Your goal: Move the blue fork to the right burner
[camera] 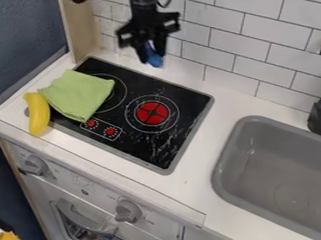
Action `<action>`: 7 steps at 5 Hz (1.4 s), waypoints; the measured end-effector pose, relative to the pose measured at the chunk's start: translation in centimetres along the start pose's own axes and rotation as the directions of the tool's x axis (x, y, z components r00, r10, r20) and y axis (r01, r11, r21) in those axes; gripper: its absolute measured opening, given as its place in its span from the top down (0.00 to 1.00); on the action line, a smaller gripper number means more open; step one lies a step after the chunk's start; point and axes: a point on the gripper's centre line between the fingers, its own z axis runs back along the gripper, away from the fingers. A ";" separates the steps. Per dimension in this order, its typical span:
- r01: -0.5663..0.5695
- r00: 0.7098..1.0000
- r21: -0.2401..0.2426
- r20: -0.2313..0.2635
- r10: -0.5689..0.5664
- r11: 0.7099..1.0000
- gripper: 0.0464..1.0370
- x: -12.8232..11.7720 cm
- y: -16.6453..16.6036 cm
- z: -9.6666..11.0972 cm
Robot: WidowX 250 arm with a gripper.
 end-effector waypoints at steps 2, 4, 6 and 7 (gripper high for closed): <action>-0.242 0.970 -0.077 0.008 0.243 0.967 0.65 -6.4 0.8 0.4; -0.337 0.941 -0.002 -0.023 0.337 0.941 0.65 -8.7 3.0 -1.1; -0.330 0.941 0.099 -0.046 0.336 0.939 0.65 -10.5 4.9 -4.2; -0.318 0.942 0.119 -0.070 0.328 0.941 0.65 -11.0 5.2 -4.7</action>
